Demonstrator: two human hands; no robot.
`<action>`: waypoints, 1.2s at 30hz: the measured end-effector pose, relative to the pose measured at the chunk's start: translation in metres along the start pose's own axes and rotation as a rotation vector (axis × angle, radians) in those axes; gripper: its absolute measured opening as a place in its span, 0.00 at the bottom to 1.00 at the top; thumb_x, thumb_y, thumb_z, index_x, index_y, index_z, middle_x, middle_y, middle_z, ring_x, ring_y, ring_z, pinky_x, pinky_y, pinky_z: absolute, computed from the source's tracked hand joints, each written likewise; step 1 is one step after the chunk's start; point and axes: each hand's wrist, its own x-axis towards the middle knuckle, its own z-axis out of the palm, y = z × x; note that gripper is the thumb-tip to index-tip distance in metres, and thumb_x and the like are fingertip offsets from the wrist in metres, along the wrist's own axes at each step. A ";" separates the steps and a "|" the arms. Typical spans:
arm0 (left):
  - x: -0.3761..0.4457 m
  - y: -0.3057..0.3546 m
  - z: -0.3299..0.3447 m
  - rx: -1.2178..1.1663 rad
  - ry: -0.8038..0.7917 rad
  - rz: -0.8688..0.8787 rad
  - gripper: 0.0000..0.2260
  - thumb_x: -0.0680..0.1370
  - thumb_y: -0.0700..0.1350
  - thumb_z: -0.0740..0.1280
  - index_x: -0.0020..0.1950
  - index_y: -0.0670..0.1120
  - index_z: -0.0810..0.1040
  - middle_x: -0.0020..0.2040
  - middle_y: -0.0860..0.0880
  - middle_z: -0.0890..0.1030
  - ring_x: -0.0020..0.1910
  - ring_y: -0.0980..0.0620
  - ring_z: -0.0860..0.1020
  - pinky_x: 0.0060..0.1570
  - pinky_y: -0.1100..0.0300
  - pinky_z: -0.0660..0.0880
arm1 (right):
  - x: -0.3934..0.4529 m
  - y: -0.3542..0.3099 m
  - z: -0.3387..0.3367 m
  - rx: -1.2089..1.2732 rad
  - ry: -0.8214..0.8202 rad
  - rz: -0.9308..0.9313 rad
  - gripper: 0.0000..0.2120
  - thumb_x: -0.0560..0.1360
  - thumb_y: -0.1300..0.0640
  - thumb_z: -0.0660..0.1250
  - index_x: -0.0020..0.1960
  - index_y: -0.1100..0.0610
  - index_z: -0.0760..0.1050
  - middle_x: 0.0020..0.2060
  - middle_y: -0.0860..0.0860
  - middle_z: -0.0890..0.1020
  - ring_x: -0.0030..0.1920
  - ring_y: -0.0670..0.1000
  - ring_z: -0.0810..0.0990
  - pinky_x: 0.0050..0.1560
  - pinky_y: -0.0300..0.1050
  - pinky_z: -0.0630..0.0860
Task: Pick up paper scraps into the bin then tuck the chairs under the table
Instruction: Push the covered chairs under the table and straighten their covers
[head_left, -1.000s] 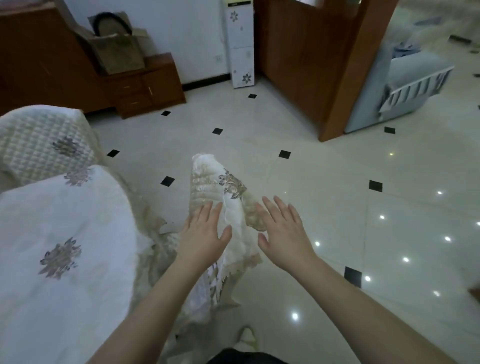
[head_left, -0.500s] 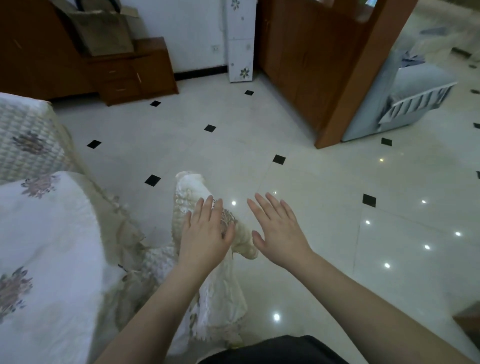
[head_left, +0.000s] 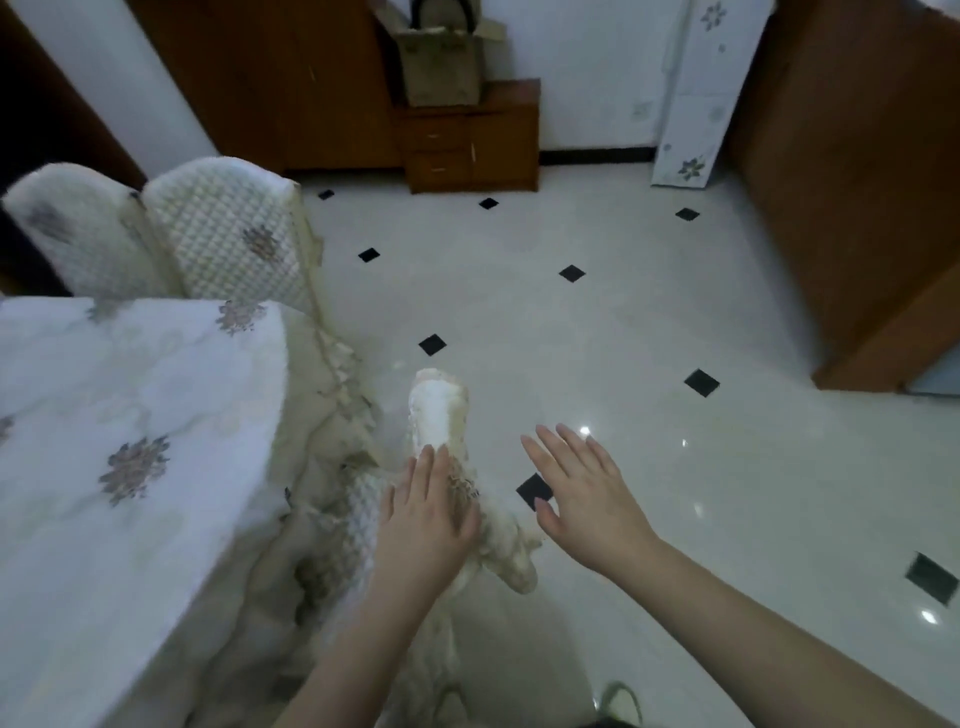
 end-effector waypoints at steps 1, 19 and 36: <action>-0.004 0.006 0.000 -0.012 0.012 -0.043 0.34 0.78 0.62 0.57 0.79 0.49 0.51 0.78 0.49 0.57 0.77 0.48 0.56 0.74 0.47 0.53 | 0.003 0.009 -0.003 -0.005 -0.009 -0.039 0.32 0.75 0.48 0.60 0.76 0.52 0.55 0.75 0.51 0.62 0.75 0.54 0.57 0.73 0.52 0.49; -0.056 -0.016 0.030 -0.065 0.046 -0.547 0.40 0.71 0.66 0.59 0.78 0.56 0.45 0.77 0.52 0.59 0.74 0.51 0.60 0.70 0.51 0.60 | 0.133 -0.036 0.026 0.001 -0.191 -0.616 0.35 0.74 0.65 0.59 0.77 0.52 0.50 0.77 0.52 0.53 0.77 0.54 0.47 0.74 0.51 0.45; -0.070 0.004 0.049 0.014 0.398 -0.740 0.31 0.66 0.66 0.69 0.63 0.50 0.75 0.54 0.50 0.82 0.46 0.49 0.81 0.42 0.56 0.76 | 0.221 -0.024 0.066 0.420 -0.325 -1.141 0.14 0.61 0.60 0.70 0.47 0.54 0.78 0.46 0.49 0.79 0.52 0.52 0.75 0.66 0.43 0.58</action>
